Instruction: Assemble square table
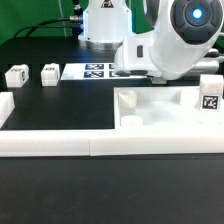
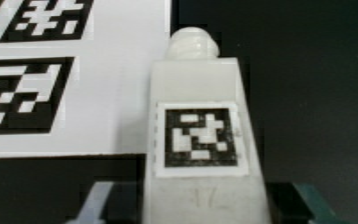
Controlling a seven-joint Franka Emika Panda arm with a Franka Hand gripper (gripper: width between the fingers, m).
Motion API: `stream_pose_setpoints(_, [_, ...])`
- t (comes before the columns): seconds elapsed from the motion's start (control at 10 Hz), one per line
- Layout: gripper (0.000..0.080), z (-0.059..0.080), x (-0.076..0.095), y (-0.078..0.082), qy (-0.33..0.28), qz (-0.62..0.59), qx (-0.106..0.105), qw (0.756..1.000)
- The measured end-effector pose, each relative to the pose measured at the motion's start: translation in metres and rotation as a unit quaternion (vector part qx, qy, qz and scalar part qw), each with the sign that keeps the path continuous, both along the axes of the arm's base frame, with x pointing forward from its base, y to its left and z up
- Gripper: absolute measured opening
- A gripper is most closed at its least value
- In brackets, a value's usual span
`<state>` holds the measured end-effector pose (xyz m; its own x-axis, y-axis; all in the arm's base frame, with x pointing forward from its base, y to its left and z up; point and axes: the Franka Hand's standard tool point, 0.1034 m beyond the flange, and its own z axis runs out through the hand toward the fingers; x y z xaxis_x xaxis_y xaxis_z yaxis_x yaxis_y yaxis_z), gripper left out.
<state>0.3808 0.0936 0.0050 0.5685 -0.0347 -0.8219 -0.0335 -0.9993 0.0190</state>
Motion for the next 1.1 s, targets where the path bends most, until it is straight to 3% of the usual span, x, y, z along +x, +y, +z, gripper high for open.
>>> stream_pose_setpoints(0.4, [0.0291,0.005,0.003,-0.003,0.006,-0.005,0.001,1.0])
stream_pose_setpoints(0.8, [0.0292,0.102,0.058,-0.032,-0.043,-0.015,0.026,0.999])
stream_pose_setpoints(0.9, [0.0292,0.113,0.06,-0.036,-0.057,-0.006,0.025,0.998])
stream_pose_setpoints(1.1, [0.0292,0.105,0.071,-0.035,-0.126,-0.006,0.025,0.992])
